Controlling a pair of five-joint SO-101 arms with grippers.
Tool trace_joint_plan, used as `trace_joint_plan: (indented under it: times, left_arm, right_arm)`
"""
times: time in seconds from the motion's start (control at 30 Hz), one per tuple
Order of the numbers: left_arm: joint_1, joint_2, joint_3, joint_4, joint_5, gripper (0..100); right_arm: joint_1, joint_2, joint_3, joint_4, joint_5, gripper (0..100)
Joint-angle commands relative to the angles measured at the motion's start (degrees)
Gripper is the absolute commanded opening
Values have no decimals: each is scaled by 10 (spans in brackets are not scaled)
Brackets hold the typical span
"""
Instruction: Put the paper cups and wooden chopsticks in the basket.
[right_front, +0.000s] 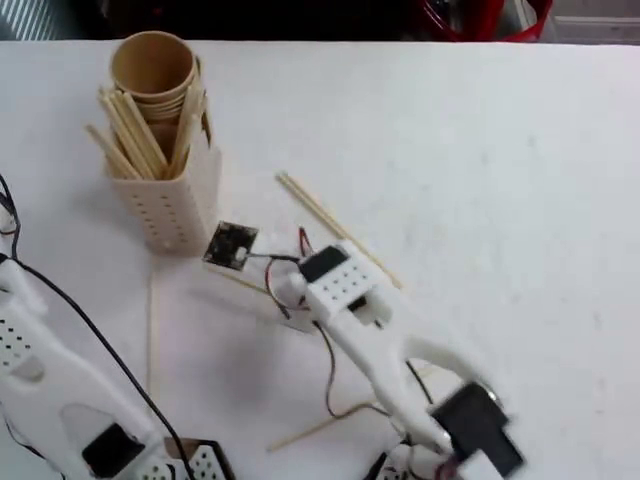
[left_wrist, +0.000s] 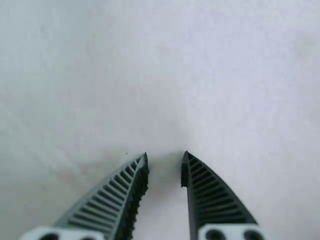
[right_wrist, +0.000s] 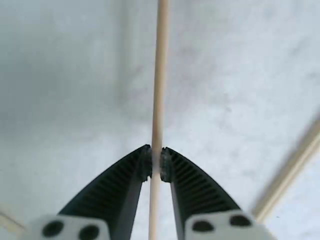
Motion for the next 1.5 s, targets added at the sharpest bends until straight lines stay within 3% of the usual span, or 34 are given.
trace_joint_plan:
  times: [0.0,0.2,0.4,0.9,1.23,1.47]
  left_arm:
    - [-22,64,9,2,4,128]
    - [-21,64,10,2,4,128]
    - [-19,64,11,2,4,128]
    - [-18,65,11,4,4,128]
    - [1,65,11,1,4,128]
    - [20,87,5,1,4,128]
  right_arm:
    - [0,-164,13,53,-1,16]
    - [-8,-346,-38,114,-15,16]
    - [-40,-388,-198,80,-150,16]
    - [-62,-39,-427,-239,-281,16]
    - [-100,102,-622,-251,-281,17]
    - [-99,146,-629,-255,-286,17]
